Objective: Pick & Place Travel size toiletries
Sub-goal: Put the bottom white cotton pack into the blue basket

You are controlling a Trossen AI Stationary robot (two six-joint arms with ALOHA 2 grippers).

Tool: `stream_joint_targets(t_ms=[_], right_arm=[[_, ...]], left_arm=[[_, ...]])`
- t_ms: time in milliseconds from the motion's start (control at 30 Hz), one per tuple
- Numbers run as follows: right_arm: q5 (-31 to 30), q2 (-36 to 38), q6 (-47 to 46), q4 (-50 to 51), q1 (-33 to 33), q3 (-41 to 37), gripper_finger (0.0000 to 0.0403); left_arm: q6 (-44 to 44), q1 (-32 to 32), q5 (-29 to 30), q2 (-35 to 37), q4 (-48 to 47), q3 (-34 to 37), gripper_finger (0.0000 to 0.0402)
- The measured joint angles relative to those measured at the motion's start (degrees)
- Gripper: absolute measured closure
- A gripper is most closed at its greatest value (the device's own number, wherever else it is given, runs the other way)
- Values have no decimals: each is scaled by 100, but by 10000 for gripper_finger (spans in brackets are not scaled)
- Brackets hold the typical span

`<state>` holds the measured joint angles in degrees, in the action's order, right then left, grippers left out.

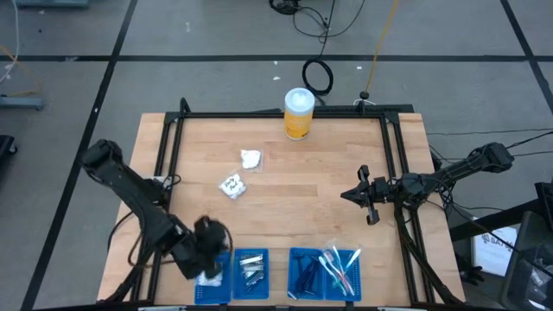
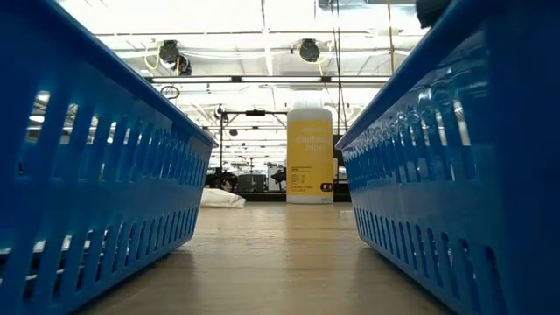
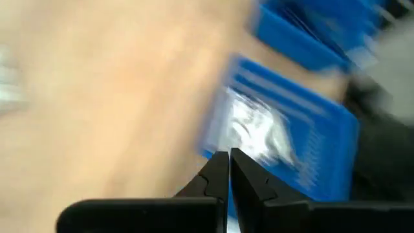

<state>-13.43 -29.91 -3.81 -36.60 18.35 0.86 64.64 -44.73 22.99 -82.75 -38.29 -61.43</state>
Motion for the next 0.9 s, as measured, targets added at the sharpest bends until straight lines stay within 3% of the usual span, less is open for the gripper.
stream_joint_targets(t_ms=[67, 167, 300, 467, 600, 733, 900], right_arm=[[0, 0, 0, 2, 2, 0, 399], [1, 0, 0, 2, 1, 0, 399], [0, 0, 0, 0, 2, 0, 399], [2, 0, 0, 2, 0, 0, 399], [1, 0, 0, 2, 2, 0, 399], [0, 0, 0, 0, 0, 0, 399], [0, 0, 0, 2, 2, 0, 399]], left_arm=[[340, 200, 473, 180, -528, 0, 389], [324, 723, 570, 282, -1353, 0, 375], [299, 1646, 576, 273, -1803, 63, 318], [-315, 2900, 106, 124, -1326, 369, 225], [-844, 3776, -495, -5, -541, 886, 177], [-1152, 4436, -844, -60, 50, 1341, 167], [-1205, 4895, -1149, -55, 260, 1691, 183]])
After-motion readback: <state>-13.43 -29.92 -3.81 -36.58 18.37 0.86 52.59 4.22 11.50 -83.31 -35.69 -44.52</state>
